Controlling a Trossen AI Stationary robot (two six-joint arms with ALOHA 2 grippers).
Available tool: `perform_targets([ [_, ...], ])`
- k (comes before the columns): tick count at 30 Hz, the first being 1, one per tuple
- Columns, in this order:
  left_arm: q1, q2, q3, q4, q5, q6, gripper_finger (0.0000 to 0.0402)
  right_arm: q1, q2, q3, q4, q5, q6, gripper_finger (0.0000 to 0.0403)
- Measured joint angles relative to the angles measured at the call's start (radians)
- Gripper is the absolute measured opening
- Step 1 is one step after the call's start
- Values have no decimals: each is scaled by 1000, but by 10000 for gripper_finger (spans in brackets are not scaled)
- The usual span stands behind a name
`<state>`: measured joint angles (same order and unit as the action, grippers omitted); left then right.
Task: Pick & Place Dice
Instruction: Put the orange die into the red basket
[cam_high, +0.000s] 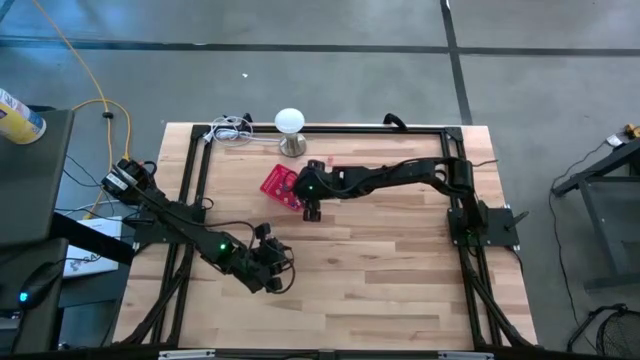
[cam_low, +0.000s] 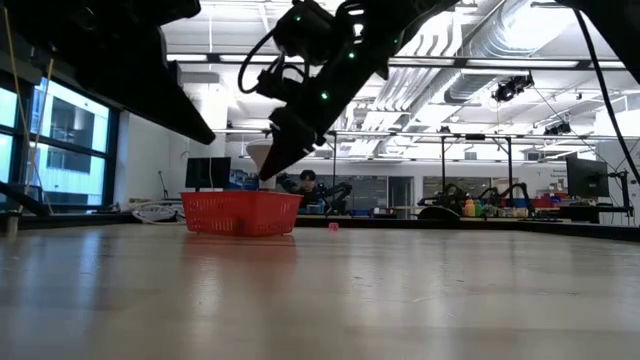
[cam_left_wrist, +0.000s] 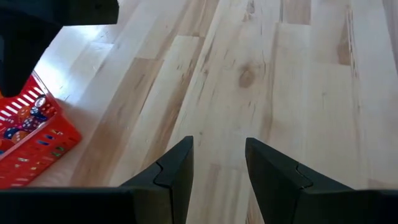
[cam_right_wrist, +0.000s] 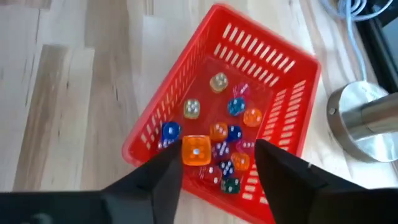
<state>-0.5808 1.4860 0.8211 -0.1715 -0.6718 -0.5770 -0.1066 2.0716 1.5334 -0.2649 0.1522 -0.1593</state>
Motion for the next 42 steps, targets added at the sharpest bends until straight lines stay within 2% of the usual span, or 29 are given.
perform_targets([
  [7,0,0,0,0,-1,0,139,-1,0,0,10,2,5,239],
  [13,0,0,0,-1,-23,0,139,-1,0,0,9,2,5,258],
  [17,0,0,0,-2,-147,14,139,7,0,0,15,-15,5,260],
  [22,25,0,0,-7,-361,230,139,16,0,0,42,-24,7,259],
  [24,62,0,0,-28,-395,288,139,16,0,0,52,-25,7,260],
  [27,136,0,0,-63,-385,314,139,15,0,0,68,-24,3,260],
  [35,330,0,-18,-106,-214,341,139,15,0,0,99,-20,-3,260],
  [42,378,0,-31,-106,-196,351,139,1,0,0,98,-19,-6,261],
])
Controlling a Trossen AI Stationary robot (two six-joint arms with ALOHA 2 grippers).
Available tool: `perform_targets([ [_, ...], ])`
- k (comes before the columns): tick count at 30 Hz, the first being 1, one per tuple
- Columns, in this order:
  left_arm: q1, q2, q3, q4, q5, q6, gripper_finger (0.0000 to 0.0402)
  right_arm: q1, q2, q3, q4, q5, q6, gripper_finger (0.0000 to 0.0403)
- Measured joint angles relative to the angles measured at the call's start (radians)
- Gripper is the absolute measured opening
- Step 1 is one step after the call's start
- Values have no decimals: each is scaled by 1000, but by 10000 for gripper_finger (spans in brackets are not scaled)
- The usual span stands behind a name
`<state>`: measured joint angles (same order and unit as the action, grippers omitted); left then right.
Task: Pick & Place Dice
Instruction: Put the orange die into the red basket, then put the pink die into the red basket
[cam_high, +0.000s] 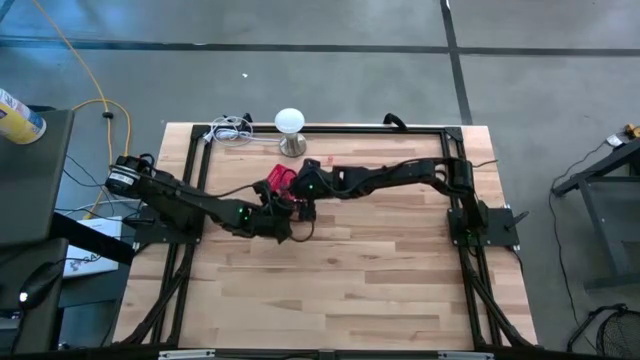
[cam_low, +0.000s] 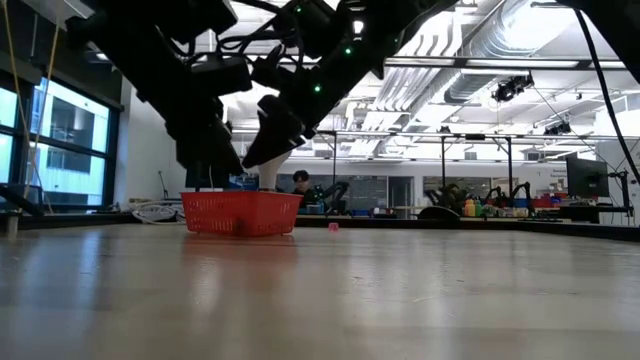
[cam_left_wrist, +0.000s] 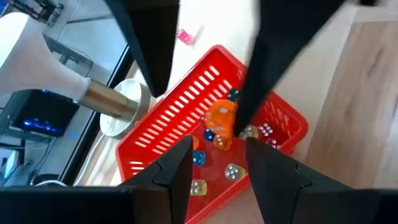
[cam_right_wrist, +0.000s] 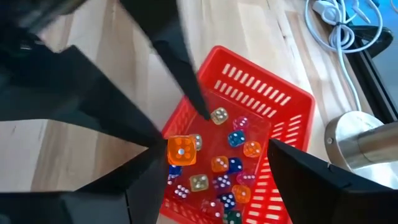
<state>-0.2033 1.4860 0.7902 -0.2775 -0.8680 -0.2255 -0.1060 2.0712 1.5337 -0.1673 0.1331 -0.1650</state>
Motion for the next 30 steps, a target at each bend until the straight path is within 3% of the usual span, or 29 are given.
perform_targets([
  [7,-55,0,-2,57,-90,71,139,-28,0,0,0,-4,1,261],
  [13,-36,0,-1,204,-23,226,139,-42,0,0,-1,-5,8,261],
  [22,57,0,-33,205,103,196,139,-38,0,0,-3,-33,4,258],
  [30,92,0,-68,202,115,167,139,-38,-2,1,3,-28,3,258],
])
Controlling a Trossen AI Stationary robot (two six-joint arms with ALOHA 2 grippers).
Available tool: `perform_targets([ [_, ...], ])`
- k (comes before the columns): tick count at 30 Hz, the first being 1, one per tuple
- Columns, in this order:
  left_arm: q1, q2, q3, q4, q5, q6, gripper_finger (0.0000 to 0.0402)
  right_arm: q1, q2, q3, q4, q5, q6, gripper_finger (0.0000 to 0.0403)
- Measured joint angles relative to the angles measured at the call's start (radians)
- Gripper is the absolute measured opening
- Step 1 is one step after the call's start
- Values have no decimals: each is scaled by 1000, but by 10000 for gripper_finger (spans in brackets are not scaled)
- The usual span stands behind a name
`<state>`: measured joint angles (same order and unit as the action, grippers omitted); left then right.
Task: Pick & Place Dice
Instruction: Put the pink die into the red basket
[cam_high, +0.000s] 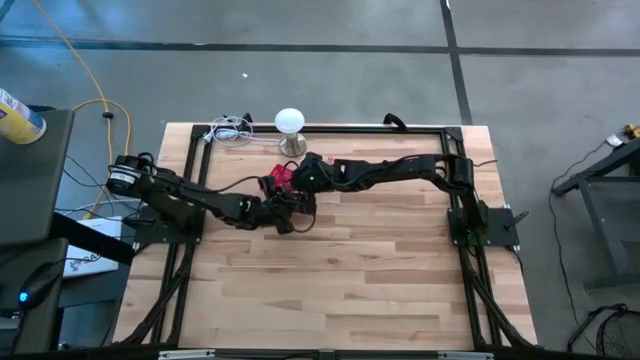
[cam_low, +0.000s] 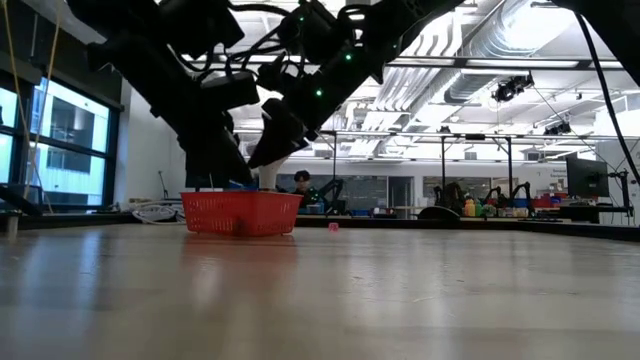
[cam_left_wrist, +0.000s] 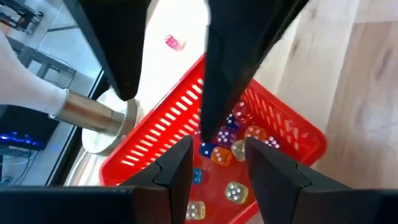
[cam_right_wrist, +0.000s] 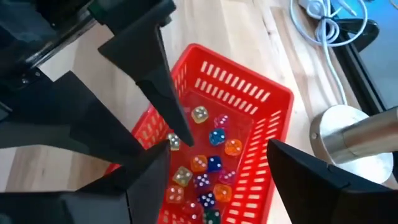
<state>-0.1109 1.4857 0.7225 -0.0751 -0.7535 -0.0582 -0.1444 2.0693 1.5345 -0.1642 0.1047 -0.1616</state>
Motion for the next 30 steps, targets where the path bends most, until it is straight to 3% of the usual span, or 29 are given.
perform_targets([
  [6,-31,-8,0,17,-19,18,139,12,-2,0,-16,67,-17,258],
  [10,-80,-34,0,34,-44,41,139,37,-43,0,-91,151,-26,258],
  [13,-120,-56,0,32,-4,52,139,58,-76,0,-191,181,7,258],
  [15,-145,-65,1,32,66,64,139,71,-93,-1,-240,165,40,258],
  [20,-208,-66,1,29,193,24,139,80,-153,-2,-381,-3,186,258],
  [24,-262,-66,1,23,227,-24,139,84,-218,-52,-455,10,270,258],
  [30,-339,-66,1,17,231,-68,139,93,-346,-257,-441,153,396,258],
])
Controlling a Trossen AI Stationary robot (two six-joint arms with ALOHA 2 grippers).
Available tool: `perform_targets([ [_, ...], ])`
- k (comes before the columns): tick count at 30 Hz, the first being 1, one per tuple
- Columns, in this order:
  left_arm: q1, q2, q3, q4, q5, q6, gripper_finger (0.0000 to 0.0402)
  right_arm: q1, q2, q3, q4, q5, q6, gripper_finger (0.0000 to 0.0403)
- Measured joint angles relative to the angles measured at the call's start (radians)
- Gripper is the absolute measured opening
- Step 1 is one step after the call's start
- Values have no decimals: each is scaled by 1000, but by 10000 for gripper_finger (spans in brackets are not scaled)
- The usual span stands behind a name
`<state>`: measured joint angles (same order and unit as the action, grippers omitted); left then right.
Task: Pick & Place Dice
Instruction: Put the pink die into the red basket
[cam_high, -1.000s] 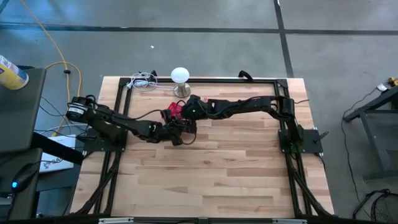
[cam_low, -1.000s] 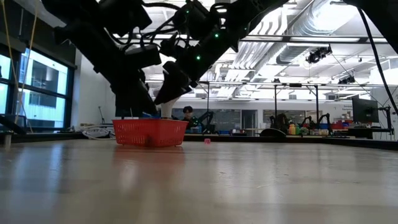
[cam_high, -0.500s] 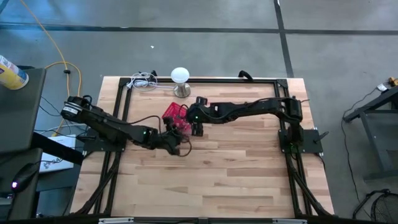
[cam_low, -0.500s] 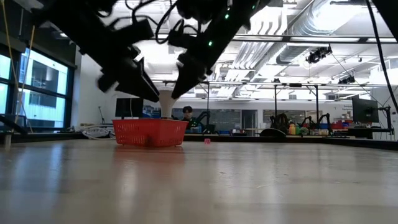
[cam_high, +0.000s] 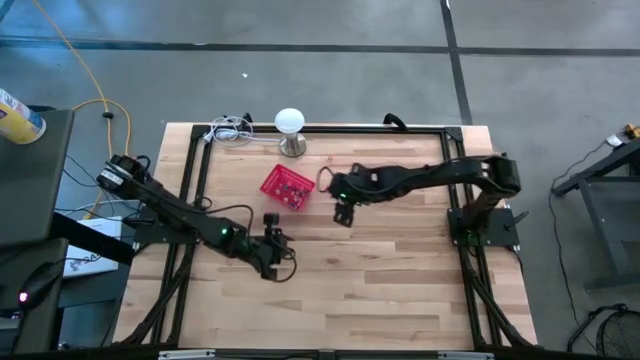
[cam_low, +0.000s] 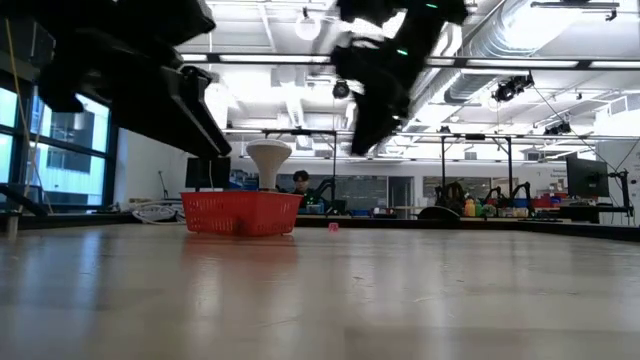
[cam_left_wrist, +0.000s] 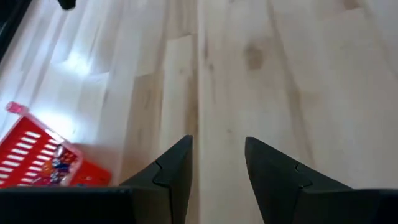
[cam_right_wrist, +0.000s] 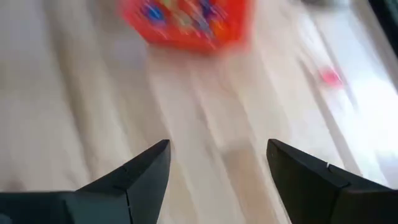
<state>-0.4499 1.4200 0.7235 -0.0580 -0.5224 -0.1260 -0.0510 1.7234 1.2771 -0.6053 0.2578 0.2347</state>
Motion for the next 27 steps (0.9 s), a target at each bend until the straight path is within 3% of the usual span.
perform_targets([
  [5,-41,0,0,0,-5,-2,139,-12,-105,-259,269,21,34,258],
  [12,-49,0,0,8,-25,-10,139,-65,-128,-521,718,-81,-75,258],
  [18,-49,1,0,4,-25,-64,139,-74,-102,-536,745,-232,-8,258],
  [20,-52,1,0,-4,-25,-81,139,-66,-99,-534,760,-193,-46,258],
  [23,-53,1,0,1,-25,-87,139,-80,-98,-533,770,-17,-81,258],
  [25,-53,1,0,13,-24,-92,139,-126,-97,-512,767,-24,-87,258],
  [27,-52,1,0,20,-25,-113,139,-187,-97,-480,752,-120,-66,258],
])
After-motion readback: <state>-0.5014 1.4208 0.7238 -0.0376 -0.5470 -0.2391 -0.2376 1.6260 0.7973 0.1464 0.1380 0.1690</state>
